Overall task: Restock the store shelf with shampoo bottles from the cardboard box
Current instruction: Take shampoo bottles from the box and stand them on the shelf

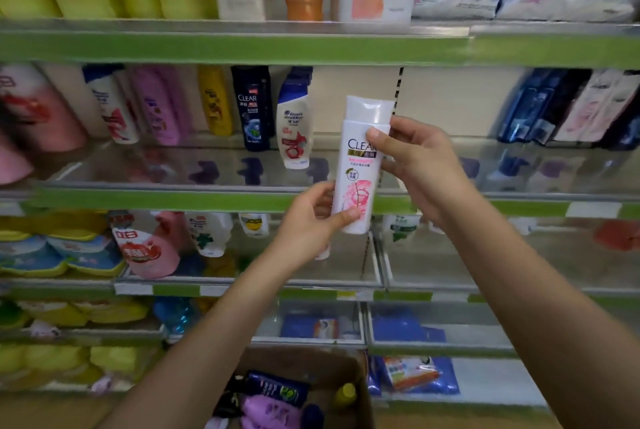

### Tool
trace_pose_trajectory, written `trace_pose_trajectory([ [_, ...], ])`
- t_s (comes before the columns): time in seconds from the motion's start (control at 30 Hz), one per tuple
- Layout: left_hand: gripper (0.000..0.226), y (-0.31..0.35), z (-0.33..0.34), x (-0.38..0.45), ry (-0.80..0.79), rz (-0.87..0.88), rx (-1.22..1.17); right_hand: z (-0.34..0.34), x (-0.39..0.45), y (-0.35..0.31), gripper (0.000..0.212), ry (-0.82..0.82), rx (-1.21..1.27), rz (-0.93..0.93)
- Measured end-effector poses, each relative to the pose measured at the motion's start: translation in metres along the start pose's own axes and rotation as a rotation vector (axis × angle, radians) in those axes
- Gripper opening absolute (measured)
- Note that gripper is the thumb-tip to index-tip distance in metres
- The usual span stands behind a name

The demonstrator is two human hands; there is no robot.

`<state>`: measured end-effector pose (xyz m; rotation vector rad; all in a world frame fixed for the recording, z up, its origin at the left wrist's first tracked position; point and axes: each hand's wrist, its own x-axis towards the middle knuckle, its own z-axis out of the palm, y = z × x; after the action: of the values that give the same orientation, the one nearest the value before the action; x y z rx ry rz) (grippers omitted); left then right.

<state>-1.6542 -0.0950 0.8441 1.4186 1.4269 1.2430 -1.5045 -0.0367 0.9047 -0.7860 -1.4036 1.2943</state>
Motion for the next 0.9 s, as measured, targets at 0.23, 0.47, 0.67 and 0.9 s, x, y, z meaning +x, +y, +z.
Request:
trace_pose_trajectory([
  [0.23, 0.03, 0.007, 0.024, 0.067, 0.064, 0.044, 0.07, -0.033, 0.059, 0.012, 0.027, -0.02, 0.058, -0.054],
  [0.47, 0.037, -0.014, 0.041, 0.12, 0.068, 0.082, 0.209, -0.051, 0.106, 0.043, 0.018, -0.058, 0.044, -0.108],
  [0.67, 0.026, -0.028, 0.043, 0.159, 0.057, 0.063, 0.321, -0.056, 0.139, 0.071, 0.02, -0.052, 0.025, -0.184],
  [0.9, 0.02, -0.039, 0.041, 0.204, 0.076, 0.034, 0.418, -0.058, 0.189, 0.09, 0.025, -0.089, -0.103, -0.26],
])
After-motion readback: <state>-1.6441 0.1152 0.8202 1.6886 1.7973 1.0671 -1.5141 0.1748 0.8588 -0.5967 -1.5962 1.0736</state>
